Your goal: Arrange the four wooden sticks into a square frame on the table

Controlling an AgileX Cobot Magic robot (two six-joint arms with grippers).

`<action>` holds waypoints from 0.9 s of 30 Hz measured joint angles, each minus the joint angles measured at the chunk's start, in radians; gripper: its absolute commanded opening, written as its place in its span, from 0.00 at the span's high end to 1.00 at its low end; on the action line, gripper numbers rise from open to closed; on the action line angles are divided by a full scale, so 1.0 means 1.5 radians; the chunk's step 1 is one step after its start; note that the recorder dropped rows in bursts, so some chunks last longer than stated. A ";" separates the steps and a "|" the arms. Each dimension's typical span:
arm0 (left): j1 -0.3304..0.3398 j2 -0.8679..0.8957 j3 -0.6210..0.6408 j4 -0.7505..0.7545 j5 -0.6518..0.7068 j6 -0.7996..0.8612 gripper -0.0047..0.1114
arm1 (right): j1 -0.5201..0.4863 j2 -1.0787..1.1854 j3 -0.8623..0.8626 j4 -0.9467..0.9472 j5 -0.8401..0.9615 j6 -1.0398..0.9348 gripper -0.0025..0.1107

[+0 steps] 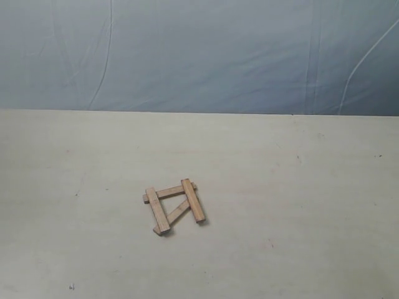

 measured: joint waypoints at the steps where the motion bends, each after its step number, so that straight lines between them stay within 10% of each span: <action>1: 0.000 0.000 0.000 0.000 0.000 0.000 0.96 | 0.000 0.000 0.000 0.000 0.000 0.000 0.99; 27: 0.000 0.000 0.000 0.006 0.000 0.000 0.96 | 0.000 0.000 0.000 0.000 -0.060 0.001 0.99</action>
